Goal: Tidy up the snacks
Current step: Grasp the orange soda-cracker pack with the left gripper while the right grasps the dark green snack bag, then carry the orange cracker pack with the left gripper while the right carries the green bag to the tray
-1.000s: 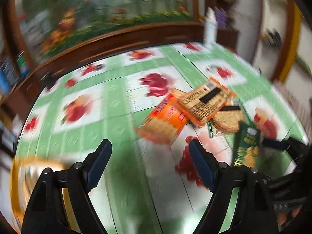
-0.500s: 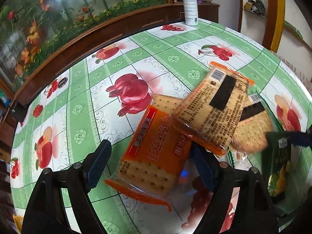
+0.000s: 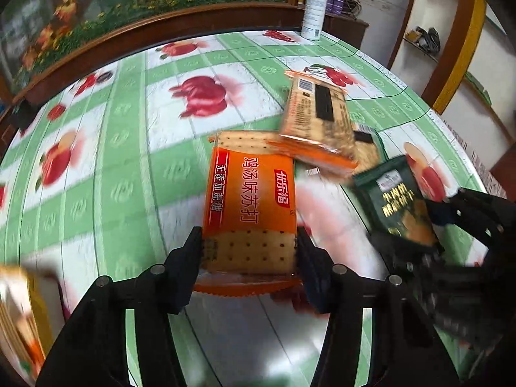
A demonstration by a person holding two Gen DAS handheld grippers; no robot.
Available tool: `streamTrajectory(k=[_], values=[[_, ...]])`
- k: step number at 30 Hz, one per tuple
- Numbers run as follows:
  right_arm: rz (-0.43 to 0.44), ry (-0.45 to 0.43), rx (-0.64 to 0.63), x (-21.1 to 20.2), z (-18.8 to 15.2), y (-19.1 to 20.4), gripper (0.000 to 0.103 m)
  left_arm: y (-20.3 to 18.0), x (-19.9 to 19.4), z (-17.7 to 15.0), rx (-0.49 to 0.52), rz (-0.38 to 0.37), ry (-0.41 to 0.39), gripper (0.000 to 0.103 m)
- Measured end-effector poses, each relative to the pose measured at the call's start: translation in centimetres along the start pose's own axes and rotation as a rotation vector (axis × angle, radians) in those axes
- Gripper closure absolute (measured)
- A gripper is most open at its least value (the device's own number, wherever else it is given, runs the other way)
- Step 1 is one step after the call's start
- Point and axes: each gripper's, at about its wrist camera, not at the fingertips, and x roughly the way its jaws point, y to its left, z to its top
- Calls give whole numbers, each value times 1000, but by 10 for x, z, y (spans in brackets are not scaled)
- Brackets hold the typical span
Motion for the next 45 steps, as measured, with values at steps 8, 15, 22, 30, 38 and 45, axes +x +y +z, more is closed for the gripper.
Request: streamTrajectory(k=[8, 15, 22, 30, 38, 45], values=[[23, -10, 6, -9, -5, -3, 92, 8, -36, -52, -170, 3, -46, 50], [7, -10, 4, -5, -7, -3, 88, 1, -63, -90, -276, 4, -103, 50], [178, -37, 96, -14, -11, -13, 93, -4, -97, -112, -300, 49, -178, 58], [251, -111, 103, -48, -25, -6, 93, -9, -104, -118, -252, 97, -164, 59], [285, -152, 103, -72, -33, -6, 93, -27, -67, -88, -184, 158, -96, 26], [302, -185, 98, -92, -35, -9, 93, -15, -43, -83, -221, 187, -67, 51]])
